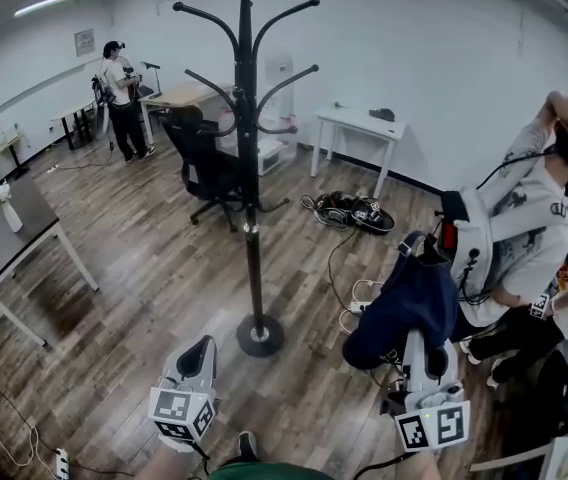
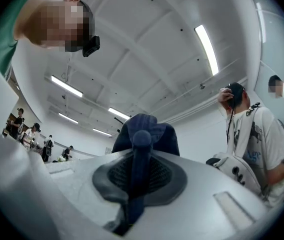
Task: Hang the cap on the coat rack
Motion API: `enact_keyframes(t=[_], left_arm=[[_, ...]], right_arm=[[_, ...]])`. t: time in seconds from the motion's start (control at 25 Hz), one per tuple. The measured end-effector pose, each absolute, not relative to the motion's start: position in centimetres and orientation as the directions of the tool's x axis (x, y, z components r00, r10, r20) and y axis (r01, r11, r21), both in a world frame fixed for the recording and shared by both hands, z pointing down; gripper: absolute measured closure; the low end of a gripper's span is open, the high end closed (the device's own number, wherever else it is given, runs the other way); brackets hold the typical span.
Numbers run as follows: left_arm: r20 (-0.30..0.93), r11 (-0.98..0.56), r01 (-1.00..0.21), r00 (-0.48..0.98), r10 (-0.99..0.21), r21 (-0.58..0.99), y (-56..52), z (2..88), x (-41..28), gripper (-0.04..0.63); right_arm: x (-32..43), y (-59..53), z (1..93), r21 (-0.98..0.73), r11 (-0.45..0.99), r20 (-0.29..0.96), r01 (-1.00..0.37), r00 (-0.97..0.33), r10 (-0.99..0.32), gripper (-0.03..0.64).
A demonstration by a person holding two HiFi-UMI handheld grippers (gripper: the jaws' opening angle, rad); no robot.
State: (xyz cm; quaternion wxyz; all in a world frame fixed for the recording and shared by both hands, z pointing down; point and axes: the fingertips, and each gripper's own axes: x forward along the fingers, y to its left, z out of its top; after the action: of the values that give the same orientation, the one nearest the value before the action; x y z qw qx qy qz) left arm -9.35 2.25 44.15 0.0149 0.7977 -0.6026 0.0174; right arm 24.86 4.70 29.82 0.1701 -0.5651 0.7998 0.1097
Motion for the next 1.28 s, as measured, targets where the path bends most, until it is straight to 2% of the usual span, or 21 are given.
enact_keyframes(t=[0.28,0.76,1.28], left_arm=[[0.047,-0.336,-0.941,0.337,-0.94,0.04,-2.3,44.5,-12.1,0.581],[0.038,-0.335,-0.94,0.338,-0.94,0.069,-7.4,44.9,-20.9,0.581],[0.048,-0.337,-0.934,0.344,-0.938,0.121,-11.3,46.0,-22.1,0.581]], right_arm=[[22.3,1.7,29.1,0.0,0.26,-0.377,-0.966,-0.241,-0.894,0.597],[17.2,-2.9,27.7,0.018,0.177,-0.372,-0.984,-0.171,-0.912,0.597],[14.5,-7.5,27.7,0.051,0.216,-0.346,-0.975,-0.22,-0.912,0.597]])
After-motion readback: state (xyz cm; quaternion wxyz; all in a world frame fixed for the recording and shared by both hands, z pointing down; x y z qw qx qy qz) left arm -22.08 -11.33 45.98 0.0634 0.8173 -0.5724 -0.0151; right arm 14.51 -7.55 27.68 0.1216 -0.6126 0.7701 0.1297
